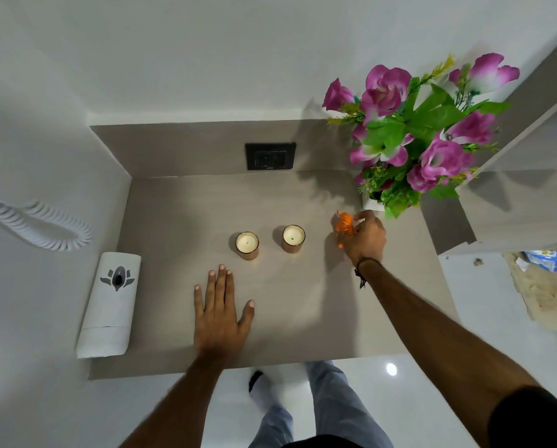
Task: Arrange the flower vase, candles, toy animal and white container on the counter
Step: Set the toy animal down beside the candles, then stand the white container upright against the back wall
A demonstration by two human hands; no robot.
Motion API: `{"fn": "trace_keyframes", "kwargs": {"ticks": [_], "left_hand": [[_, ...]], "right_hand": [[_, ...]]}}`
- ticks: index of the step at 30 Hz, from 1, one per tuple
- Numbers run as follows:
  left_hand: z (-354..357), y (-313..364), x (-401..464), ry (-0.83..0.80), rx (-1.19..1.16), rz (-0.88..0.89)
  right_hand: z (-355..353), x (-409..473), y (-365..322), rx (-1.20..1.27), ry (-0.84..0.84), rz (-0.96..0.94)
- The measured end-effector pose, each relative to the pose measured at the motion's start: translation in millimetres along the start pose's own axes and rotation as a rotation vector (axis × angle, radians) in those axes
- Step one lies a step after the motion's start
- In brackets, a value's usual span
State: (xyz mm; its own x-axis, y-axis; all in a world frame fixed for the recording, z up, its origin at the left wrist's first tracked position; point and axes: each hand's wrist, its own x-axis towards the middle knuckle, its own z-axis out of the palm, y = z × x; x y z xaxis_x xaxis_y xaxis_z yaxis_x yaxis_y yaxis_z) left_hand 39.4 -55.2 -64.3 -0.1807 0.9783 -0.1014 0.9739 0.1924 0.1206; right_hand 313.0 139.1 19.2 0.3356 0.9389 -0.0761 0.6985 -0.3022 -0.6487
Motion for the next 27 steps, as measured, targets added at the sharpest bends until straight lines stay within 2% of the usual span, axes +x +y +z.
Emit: {"fn": "trace_keyframes", "kwargs": {"ticks": [4,6,11,14,16,18,21,23,27], "left_hand": [[-3.2,3.0,-1.1,0.028,-0.014,-0.009],[-5.5,4.6,-2.6,0.033,-0.013,-0.005],[-10.3,4.8,-2.8,0.02,-0.012,0.01],[-17.7,-5.3,-2.4,0.023,-0.03,0.024],[-29.2,-23.6,1.3,0.138,0.035,-0.081],[-49.3,-46.8,6.0,0.209,0.082,-0.351],[-82.5,-76.8,10.5,0.175,0.045,-0.74],[-98.3,-89.2,10.4,0.099,0.051,-0.82],[-122.6,-99.5,19.1,-0.07,0.046,-0.861]], "right_hand": [[-10.2,-22.8,6.4,-0.132,0.164,-0.247],[-3.6,-54.8,13.4,-0.152,0.185,-0.34],[45.5,-141.5,42.3,-0.368,-0.124,-0.385],[62.3,-156.6,57.2,-0.505,-0.195,-0.412],[65.3,-156.1,60.4,-0.529,-0.194,-0.426],[66.0,-155.2,60.3,-0.534,-0.2,-0.426],[64.1,-155.0,58.0,-0.54,-0.207,-0.417],[62.7,-156.3,56.8,-0.546,-0.216,-0.416],[62.4,-156.2,57.2,-0.542,-0.219,-0.414]]}}
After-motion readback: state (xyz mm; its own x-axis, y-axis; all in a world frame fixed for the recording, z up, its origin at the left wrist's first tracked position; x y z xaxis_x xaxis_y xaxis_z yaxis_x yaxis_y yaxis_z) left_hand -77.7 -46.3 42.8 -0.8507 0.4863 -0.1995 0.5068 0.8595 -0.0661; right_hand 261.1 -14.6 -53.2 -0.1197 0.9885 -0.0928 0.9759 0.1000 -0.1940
